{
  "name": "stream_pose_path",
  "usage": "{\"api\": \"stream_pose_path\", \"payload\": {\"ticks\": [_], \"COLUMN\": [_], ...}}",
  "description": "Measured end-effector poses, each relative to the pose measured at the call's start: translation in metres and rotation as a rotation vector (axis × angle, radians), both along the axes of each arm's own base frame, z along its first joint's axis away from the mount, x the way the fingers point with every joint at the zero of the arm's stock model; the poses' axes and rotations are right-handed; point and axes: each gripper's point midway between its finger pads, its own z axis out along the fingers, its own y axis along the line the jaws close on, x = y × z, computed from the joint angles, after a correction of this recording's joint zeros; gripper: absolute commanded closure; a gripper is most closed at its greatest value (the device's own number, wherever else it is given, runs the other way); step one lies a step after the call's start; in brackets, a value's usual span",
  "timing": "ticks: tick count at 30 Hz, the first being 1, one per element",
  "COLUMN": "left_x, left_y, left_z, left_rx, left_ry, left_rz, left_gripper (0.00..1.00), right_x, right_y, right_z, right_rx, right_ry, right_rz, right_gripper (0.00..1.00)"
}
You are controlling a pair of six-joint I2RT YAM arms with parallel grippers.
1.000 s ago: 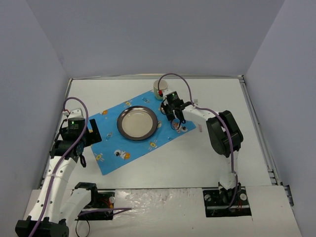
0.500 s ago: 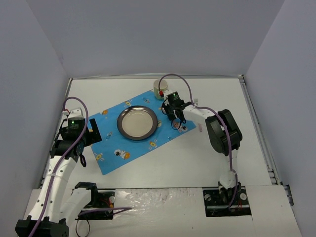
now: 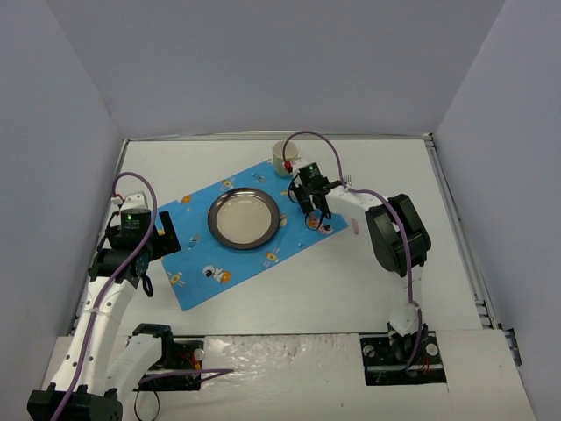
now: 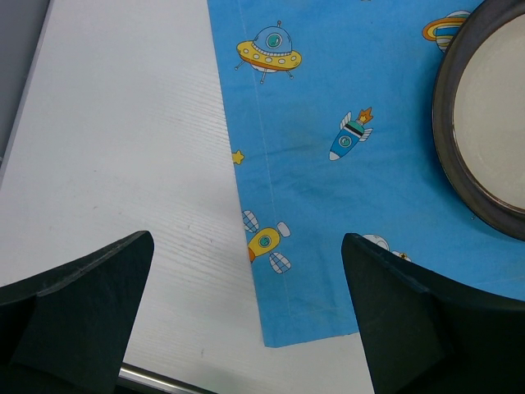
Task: Set the dinner table for one person
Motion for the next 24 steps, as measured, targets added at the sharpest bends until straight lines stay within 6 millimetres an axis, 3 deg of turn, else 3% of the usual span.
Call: {"api": "stream_pose_path", "payload": {"ticks": [12, 18, 24], "left_x": [0.0, 0.0, 0.0], "left_y": [0.0, 0.0, 0.0], "left_z": [0.0, 0.0, 0.0], "left_rx": [0.0, 0.0, 0.0], "left_ry": [0.0, -0.001, -0.001], "left_rz": [0.0, 0.0, 0.0], "left_gripper": [0.03, 0.03, 0.03], "right_x": [0.005, 0.005, 0.008], "right_y": [-0.011, -0.012, -0.016], "right_z": [0.0, -0.001, -0.001], "right_rx": [-0.011, -0.018, -0.024], "right_ry": [-0.005, -0.005, -0.011], "right_rz": [-0.019, -0.016, -0.025], "right_gripper": [0.97, 0.83, 0.59]}}
